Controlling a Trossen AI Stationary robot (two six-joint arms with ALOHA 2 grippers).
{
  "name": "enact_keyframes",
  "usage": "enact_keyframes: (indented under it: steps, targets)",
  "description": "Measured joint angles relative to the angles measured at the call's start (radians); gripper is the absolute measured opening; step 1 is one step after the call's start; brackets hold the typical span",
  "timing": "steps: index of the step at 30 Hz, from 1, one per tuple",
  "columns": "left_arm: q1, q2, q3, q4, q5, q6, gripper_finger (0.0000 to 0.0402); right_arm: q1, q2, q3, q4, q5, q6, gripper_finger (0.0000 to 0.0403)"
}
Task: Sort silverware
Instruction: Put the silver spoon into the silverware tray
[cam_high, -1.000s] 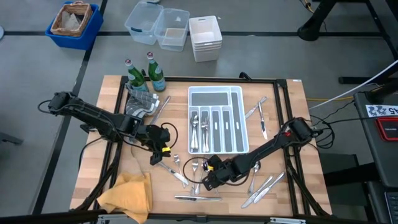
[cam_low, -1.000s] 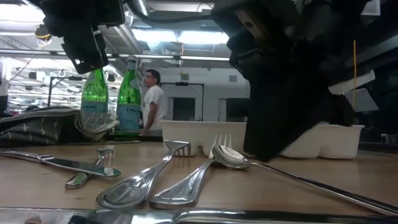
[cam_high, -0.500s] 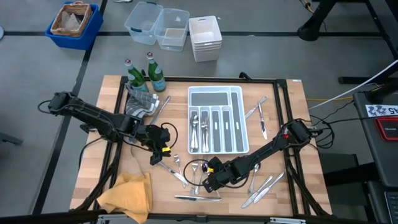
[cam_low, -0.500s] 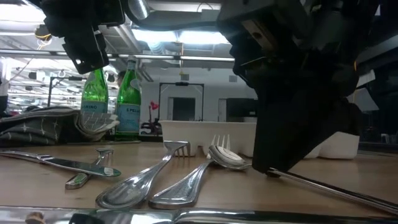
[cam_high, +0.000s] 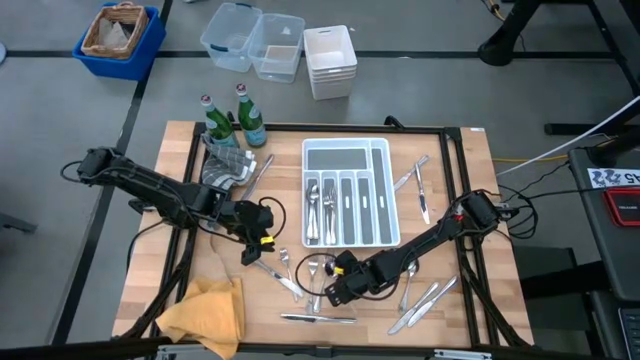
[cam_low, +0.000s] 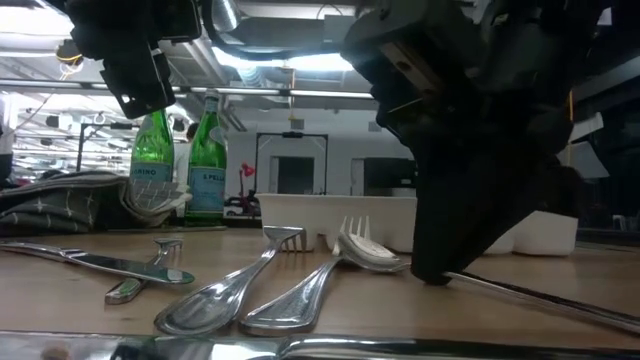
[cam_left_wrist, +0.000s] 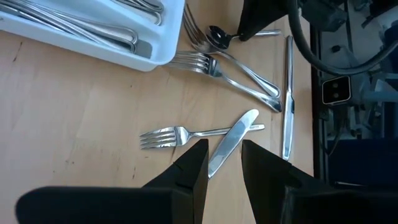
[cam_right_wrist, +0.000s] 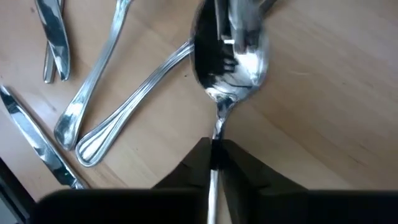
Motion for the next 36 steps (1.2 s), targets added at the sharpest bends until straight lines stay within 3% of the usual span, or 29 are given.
enact_keyframes:
  steps: [2,11,23,32,36]
  targets:
    - [0.000,0.000,0.000,0.000,0.000,0.000,0.0086,-0.001,0.000,0.000,0.000,0.004,0.003,0.0011]
    - [0.000,-0.007,-0.001,0.001,0.000,0.000,0.0086,-0.004,-0.012,-0.001,0.001,-0.039,0.016,0.0014]
    - [0.000,-0.149,-0.001,-0.014,0.000,0.000,0.0086,-0.010,-0.124,-0.005,0.024,-0.047,0.005,0.0004]
    - [0.000,-0.255,-0.001,-0.086,0.001,-0.055,0.0086,-0.097,-0.175,-0.003,0.133,0.140,-0.020,0.0005]
    - [0.000,-0.258,-0.001,-0.089,0.000,-0.056,0.0086,-0.187,-0.172,-0.003,0.148,0.157,-0.055,0.0003]
